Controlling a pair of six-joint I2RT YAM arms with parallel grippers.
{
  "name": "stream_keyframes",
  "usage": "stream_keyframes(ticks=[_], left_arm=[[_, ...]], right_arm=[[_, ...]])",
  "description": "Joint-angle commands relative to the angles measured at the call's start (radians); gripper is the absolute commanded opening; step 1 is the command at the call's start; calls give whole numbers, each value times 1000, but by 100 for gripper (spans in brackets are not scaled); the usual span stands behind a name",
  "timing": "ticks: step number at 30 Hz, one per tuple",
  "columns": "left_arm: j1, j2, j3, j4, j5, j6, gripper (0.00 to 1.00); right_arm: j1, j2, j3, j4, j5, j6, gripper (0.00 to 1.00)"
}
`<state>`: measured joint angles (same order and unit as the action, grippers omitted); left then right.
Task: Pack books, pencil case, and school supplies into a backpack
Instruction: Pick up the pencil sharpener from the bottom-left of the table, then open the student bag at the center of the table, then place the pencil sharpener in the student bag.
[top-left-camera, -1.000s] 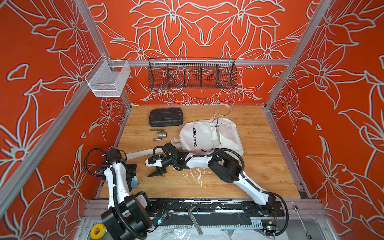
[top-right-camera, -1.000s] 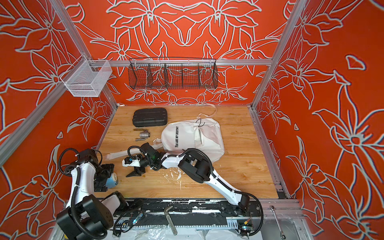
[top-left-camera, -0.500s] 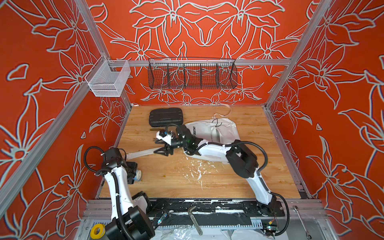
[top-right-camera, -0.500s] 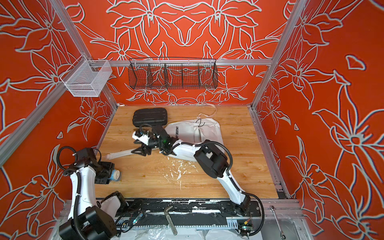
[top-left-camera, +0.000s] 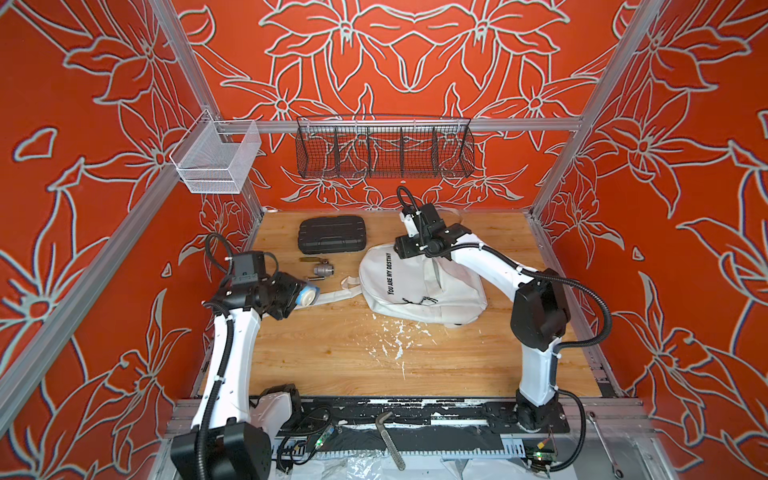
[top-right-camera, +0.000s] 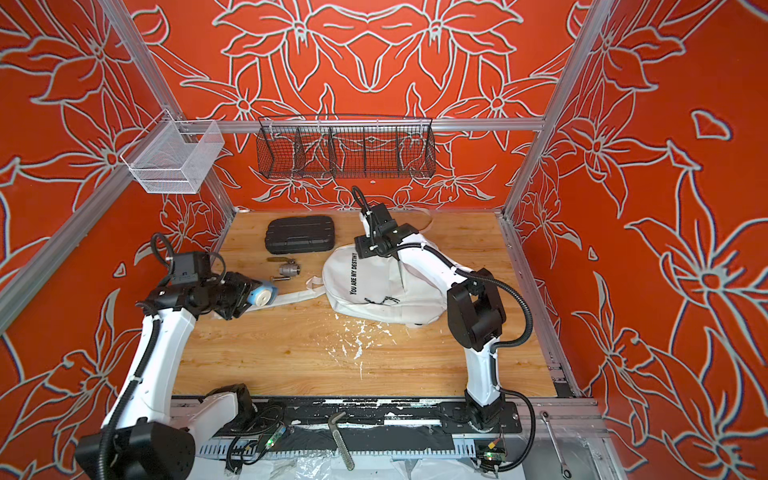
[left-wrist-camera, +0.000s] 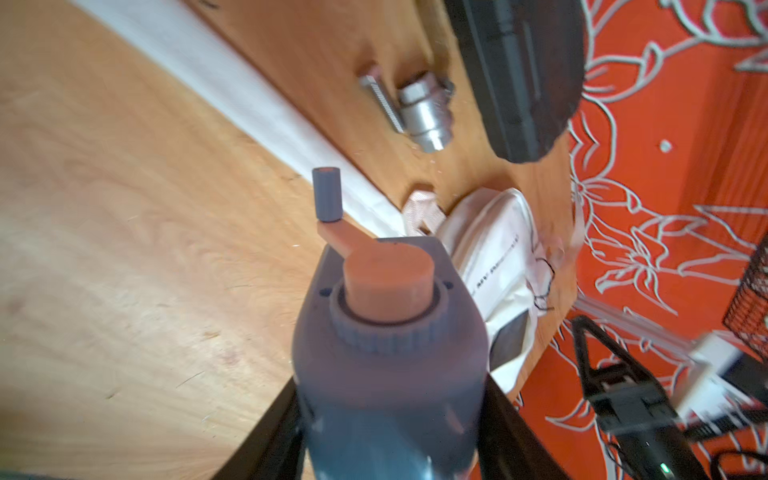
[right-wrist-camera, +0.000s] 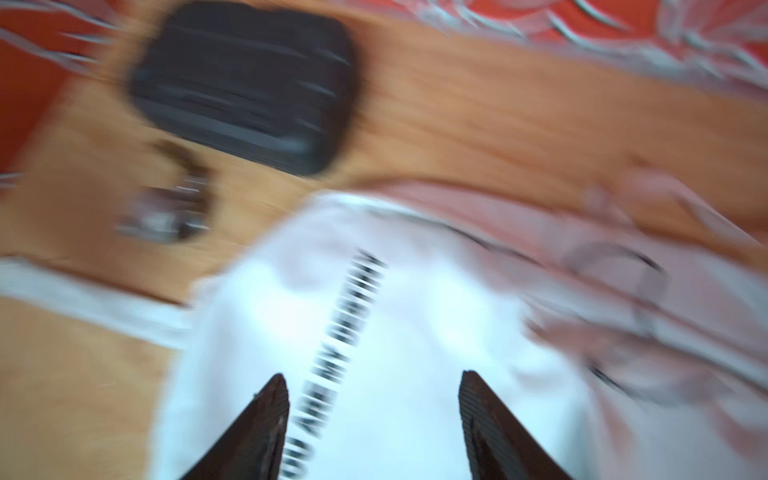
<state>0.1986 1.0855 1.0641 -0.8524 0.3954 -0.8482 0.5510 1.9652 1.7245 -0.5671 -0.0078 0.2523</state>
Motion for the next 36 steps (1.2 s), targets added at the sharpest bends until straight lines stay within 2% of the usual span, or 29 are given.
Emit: stream_keyframes(ticks=[1,3,6,14,17,20,24,28,33,36], left_arm=[[-123,82,99,156,76,29,37],[-205,161,168,207,105,55,37],[-305,265,258,281,140,114,37],[-396,517,349,445,331,169,37],[-434,609,395,487,391,169,37],[-455,692,433,505,440,174,37],[-471,749,421,562,464,172,37],[-496,802,401,667,511,135,38],[-569,895,429,741,533,118,38],[-597,949,447,797,541,75,38]], right_arm=[[-36,-1,27,-257,246,55,64],[-50,24,43,-320,307,60,63],[-59,44,25,-333,312,55,62],[-63,138,78,-407,303,86,51],[-65,158,88,-459,363,93,43],[-67,124,58,-439,354,88,23],[-69,43,26,-401,267,62,1],[-80,-13,-9,-342,125,31,0],[-115,-54,-67,-248,-33,3,0],[-118,-75,-73,-235,-35,-13,0]])
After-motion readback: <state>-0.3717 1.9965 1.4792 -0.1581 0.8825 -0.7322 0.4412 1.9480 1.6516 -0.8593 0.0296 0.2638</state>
